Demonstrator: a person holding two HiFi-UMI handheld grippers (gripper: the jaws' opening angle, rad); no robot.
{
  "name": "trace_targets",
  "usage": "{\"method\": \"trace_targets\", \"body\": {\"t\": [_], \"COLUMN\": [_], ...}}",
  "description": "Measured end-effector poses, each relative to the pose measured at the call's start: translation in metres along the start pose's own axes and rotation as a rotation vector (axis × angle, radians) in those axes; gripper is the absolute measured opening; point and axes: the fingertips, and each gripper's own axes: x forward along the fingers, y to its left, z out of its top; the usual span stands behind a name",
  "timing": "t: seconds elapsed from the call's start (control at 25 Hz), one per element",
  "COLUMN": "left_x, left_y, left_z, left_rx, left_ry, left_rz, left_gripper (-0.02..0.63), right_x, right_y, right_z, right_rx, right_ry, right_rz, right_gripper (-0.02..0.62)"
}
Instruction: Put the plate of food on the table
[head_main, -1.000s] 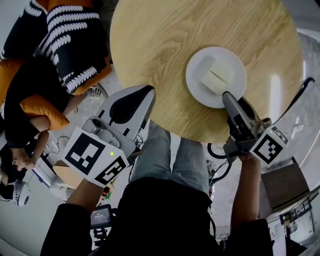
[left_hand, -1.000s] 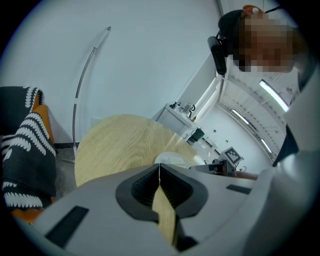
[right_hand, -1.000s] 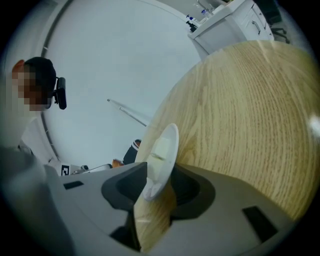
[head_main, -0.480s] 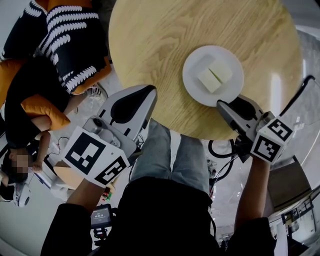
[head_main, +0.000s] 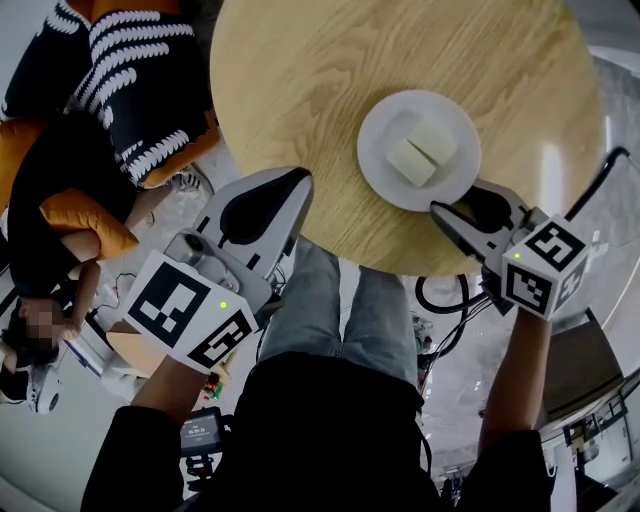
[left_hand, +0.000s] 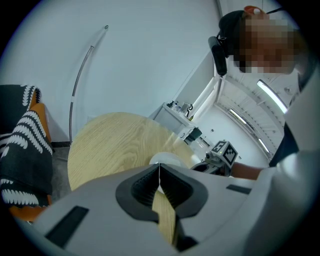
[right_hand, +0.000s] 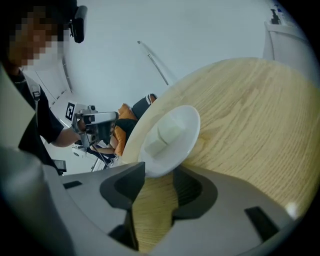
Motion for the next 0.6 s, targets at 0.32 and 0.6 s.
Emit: {"method": "trace_targets", "body": {"t": [0.32,0.6], "left_x": [-0.001,-0.005], "left_y": [-0.008,-0.015], "left_z": [0.002,0.002], "left_rx": [0.009,0.011], "left_ry": [-0.005,-0.016], "left_rz": [-0.006,-0.006], "left_gripper": [0.011,0.011], "right_x": [-0.001,0.002], "right_y": [0.009,0.01], "right_z": [0.001,-0.007], "right_rx": [-0.028,-0.133], "right_ry": [0.016,0.083], "right_rz": [0.049,0.038], "right_gripper": [0.23,0.236]}}
